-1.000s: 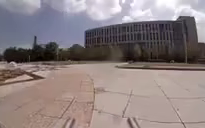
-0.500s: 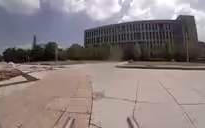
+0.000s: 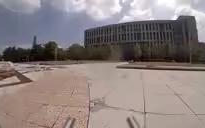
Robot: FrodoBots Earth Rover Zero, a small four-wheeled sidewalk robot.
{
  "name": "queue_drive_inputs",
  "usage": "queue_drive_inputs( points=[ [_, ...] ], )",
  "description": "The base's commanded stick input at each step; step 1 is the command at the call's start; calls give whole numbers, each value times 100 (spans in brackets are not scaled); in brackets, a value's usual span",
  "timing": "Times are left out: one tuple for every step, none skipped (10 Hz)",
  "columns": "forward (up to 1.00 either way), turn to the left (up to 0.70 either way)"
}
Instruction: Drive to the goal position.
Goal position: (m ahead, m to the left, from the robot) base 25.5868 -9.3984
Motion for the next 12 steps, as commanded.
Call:
queue_drive_inputs(
  points=[
    [70, 0],
    [70, 0],
    [70, 0],
    [70, 0],
    [70, 0],
    [70, 0],
    [70, 0],
    [70, 0],
    [70, 0],
    [70, 0],
    [70, 0],
    [70, 0]
  ],
)
